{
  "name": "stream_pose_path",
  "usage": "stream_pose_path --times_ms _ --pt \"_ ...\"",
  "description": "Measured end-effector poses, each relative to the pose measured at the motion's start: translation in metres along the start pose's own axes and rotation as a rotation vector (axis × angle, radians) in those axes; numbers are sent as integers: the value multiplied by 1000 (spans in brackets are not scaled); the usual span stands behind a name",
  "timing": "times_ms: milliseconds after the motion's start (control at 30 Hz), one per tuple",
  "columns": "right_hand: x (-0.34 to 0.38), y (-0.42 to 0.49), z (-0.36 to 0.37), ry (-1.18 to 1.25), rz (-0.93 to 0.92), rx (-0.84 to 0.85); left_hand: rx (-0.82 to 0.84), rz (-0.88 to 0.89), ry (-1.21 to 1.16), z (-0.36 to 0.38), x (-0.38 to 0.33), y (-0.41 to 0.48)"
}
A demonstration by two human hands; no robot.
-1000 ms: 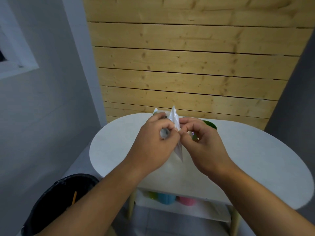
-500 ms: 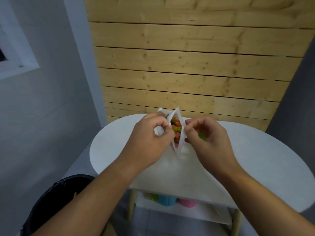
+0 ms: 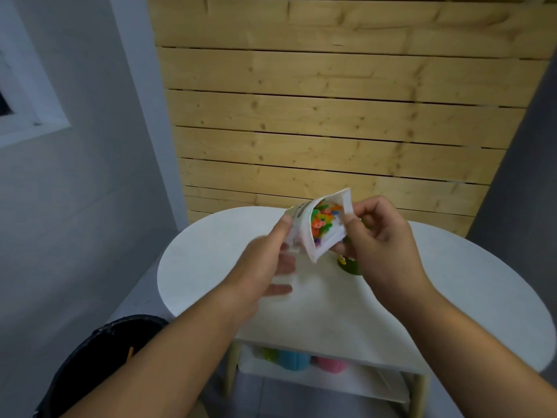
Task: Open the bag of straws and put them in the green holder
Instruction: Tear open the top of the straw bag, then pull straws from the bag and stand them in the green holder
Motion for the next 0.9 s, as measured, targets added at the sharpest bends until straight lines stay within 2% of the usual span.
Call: stream_pose_path --times_ms 67,133,233,300,433,567,700,800,900 --pt "-3 0 1 125 73 13 235 -238 -373 25 23 5" --pt "-9 -2 4 250 156 23 412 -227 -718 44 24 4" --pt "-20 -3 8 419 260 49 431 -75 -1038 54 10 8" --pt "-26 -4 10 511 318 79 333 5 -1142 51 1 13" --pt "-39 -4 10 667 451 90 105 92 -1083 35 -13 27" --pt "-61 -7 13 801 634 21 -30 215 -887 22 -34 28" --pt "-69 -9 23 1052 762 14 -66 422 -645 23 -55 18" --pt "-68 -11 23 1099 781 1 -56 551 -509 27 -64 11" --pt "-70 -11 21 1095 828 -79 -40 586 -488 31 -65 9"
Point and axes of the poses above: each hand's wrist, its own y-axis towards the middle knuckle, its own z-axis out of the palm, x = y × z, the point moved 7 cm from there along y, towards the middle knuckle, and after that the axes turned 6 degrees about z, right-handed, at the moved point
